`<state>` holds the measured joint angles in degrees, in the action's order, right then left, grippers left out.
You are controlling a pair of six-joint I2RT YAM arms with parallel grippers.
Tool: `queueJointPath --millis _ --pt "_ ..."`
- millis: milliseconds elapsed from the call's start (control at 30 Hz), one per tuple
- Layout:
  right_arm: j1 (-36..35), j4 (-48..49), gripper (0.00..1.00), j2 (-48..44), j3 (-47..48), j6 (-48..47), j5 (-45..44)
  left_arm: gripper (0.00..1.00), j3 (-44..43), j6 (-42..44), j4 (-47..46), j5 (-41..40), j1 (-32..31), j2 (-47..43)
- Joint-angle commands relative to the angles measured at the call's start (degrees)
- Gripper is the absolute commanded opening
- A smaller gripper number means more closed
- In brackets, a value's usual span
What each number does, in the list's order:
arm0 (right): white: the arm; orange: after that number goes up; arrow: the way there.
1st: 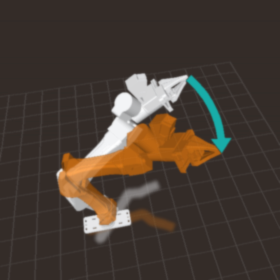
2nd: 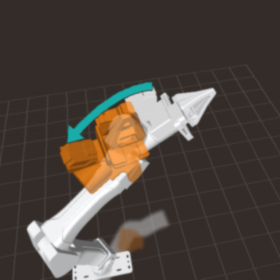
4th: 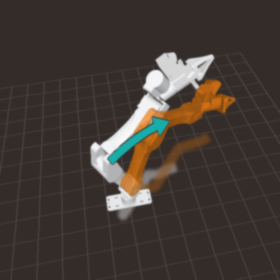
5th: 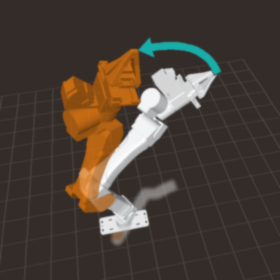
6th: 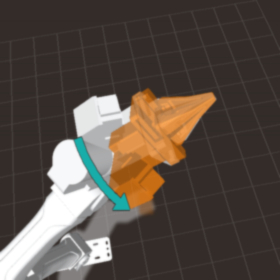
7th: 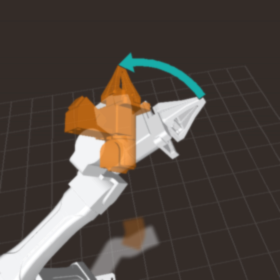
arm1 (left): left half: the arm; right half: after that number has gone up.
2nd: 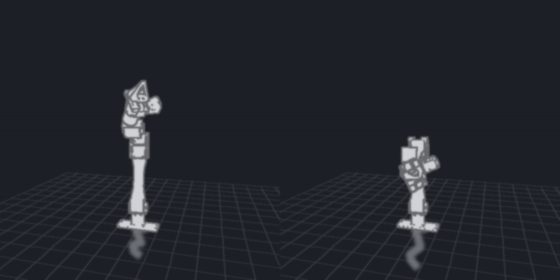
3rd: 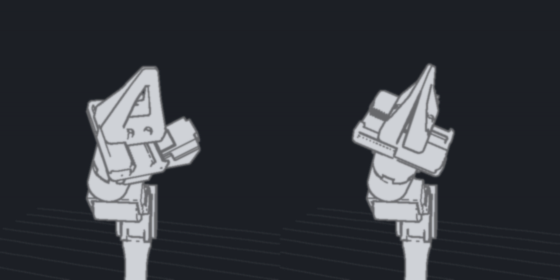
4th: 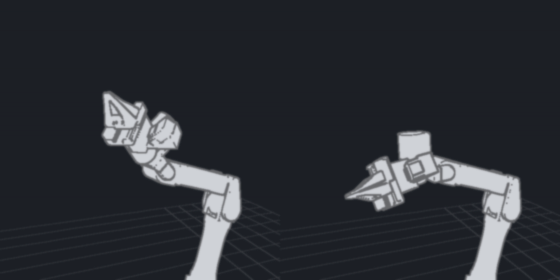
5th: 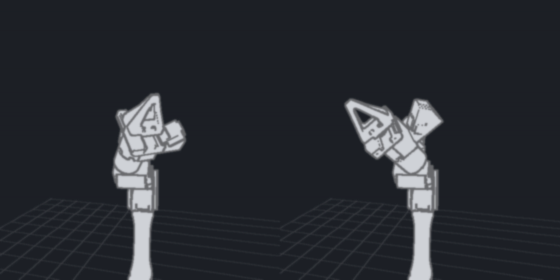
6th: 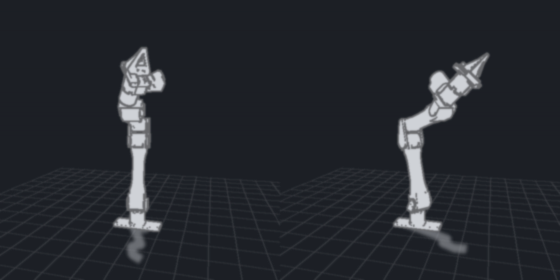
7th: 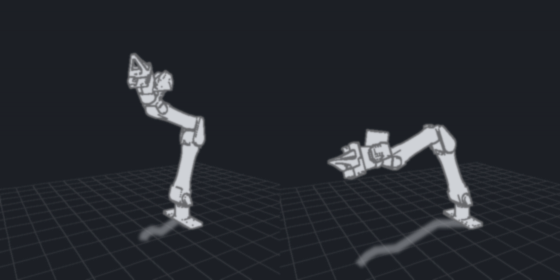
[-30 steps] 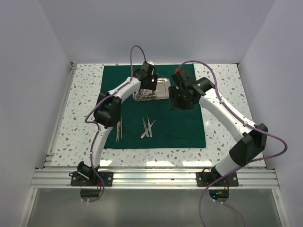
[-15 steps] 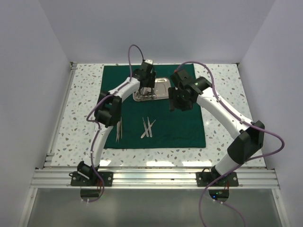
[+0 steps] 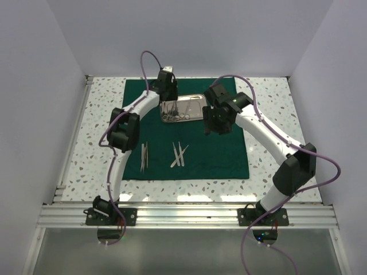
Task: Open and lay out the surgical kit
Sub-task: Pick up the medical item from the container.
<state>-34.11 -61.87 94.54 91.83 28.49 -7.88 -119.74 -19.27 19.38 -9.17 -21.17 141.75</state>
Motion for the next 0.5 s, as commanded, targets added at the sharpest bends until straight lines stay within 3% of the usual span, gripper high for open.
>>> queueJointPath --millis 0,467 --pt "0.09 0.08 0.58 0.64 2.39 0.43 0.58 0.64 0.21 -1.30 -4.00 2.58 0.16 -4.99" --pt "0.18 0.17 0.57 1.52 1.95 -0.10 0.85 0.55 0.65 -0.60 -2.24 0.47 0.08 -3.50"
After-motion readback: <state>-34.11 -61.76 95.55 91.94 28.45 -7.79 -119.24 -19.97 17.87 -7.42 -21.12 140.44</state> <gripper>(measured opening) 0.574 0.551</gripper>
